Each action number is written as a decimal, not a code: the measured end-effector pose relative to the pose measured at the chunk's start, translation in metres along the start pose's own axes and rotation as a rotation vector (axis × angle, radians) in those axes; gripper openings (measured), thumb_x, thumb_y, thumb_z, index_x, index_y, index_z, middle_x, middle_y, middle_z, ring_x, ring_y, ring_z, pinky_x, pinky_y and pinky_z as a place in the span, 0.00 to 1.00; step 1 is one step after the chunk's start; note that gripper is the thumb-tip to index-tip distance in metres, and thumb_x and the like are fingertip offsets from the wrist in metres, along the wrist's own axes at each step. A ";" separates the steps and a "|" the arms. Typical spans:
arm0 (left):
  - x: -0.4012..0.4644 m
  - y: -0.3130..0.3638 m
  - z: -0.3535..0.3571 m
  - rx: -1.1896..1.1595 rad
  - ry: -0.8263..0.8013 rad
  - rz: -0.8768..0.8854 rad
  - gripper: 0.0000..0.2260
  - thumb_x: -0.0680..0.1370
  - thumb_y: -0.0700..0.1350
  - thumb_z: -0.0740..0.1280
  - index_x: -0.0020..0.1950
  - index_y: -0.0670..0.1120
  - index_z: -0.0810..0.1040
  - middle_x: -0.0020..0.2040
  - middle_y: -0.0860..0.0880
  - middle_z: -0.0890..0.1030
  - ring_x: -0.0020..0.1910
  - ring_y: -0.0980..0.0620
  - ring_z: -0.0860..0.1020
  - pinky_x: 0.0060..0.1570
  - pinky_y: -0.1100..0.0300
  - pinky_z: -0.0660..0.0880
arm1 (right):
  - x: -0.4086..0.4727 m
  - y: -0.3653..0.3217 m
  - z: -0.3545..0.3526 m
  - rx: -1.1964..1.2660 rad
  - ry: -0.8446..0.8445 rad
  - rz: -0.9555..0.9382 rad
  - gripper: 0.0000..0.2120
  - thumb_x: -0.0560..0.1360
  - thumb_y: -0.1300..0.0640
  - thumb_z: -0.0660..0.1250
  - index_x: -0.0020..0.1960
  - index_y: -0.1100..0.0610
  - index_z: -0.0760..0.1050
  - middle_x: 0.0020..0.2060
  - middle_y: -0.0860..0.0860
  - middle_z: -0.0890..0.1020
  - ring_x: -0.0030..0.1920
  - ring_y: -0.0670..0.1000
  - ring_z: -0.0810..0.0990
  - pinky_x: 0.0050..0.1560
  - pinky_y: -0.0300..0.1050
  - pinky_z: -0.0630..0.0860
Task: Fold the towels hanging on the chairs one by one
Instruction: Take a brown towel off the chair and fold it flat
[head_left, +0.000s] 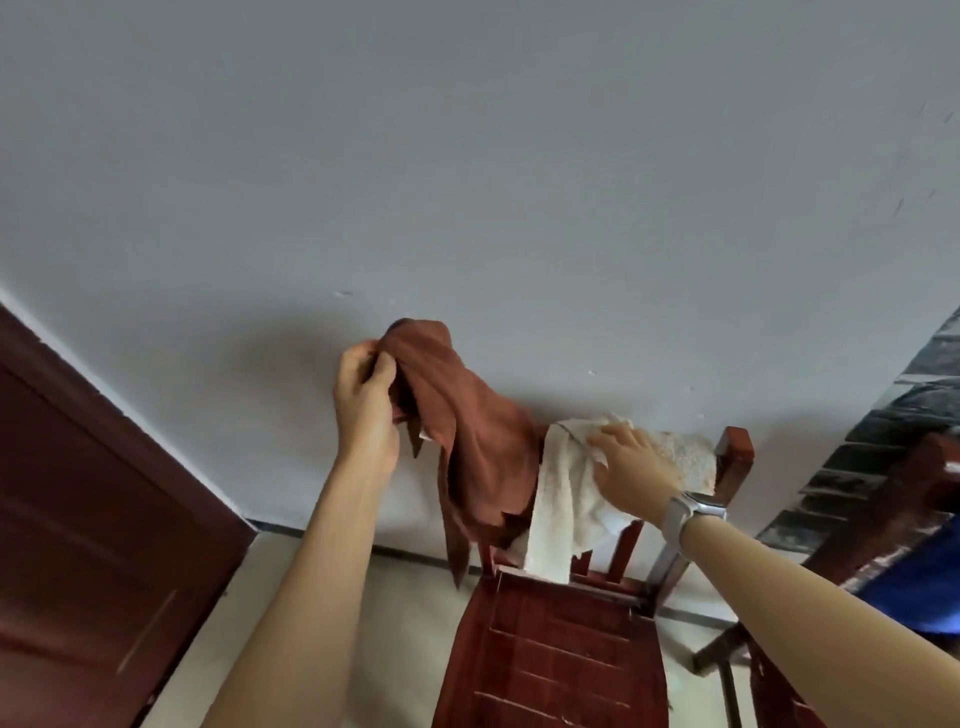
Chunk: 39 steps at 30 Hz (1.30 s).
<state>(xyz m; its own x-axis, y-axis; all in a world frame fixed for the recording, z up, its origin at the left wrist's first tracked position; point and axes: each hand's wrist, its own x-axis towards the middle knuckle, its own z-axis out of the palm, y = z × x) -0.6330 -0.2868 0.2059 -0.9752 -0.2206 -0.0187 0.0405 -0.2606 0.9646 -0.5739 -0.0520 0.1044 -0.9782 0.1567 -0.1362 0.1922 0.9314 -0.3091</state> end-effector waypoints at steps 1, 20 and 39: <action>-0.007 -0.005 -0.002 0.050 -0.047 -0.069 0.09 0.79 0.38 0.58 0.44 0.50 0.73 0.44 0.47 0.77 0.44 0.48 0.77 0.33 0.62 0.75 | 0.000 -0.004 0.000 0.020 0.023 -0.014 0.22 0.78 0.52 0.54 0.71 0.50 0.60 0.73 0.50 0.59 0.73 0.53 0.55 0.70 0.52 0.59; -0.062 -0.048 -0.087 -0.011 0.179 -0.539 0.28 0.77 0.61 0.58 0.72 0.47 0.62 0.69 0.42 0.70 0.61 0.44 0.73 0.51 0.53 0.71 | -0.051 -0.087 0.009 1.069 -0.069 -0.234 0.06 0.75 0.61 0.63 0.51 0.62 0.74 0.41 0.50 0.78 0.44 0.47 0.76 0.46 0.37 0.73; -0.168 -0.134 -0.040 0.827 0.031 -0.075 0.11 0.79 0.43 0.58 0.53 0.38 0.75 0.48 0.43 0.75 0.46 0.48 0.73 0.46 0.60 0.65 | -0.172 0.107 0.072 0.583 -0.119 0.261 0.10 0.74 0.62 0.65 0.54 0.63 0.77 0.42 0.51 0.79 0.48 0.53 0.78 0.47 0.41 0.67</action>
<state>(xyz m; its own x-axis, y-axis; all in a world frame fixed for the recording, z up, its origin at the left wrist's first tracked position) -0.4656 -0.2523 0.0690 -0.9619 -0.2595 -0.0856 -0.2091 0.4970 0.8422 -0.3794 -0.0026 0.0269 -0.8845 0.2856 -0.3689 0.4665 0.5314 -0.7071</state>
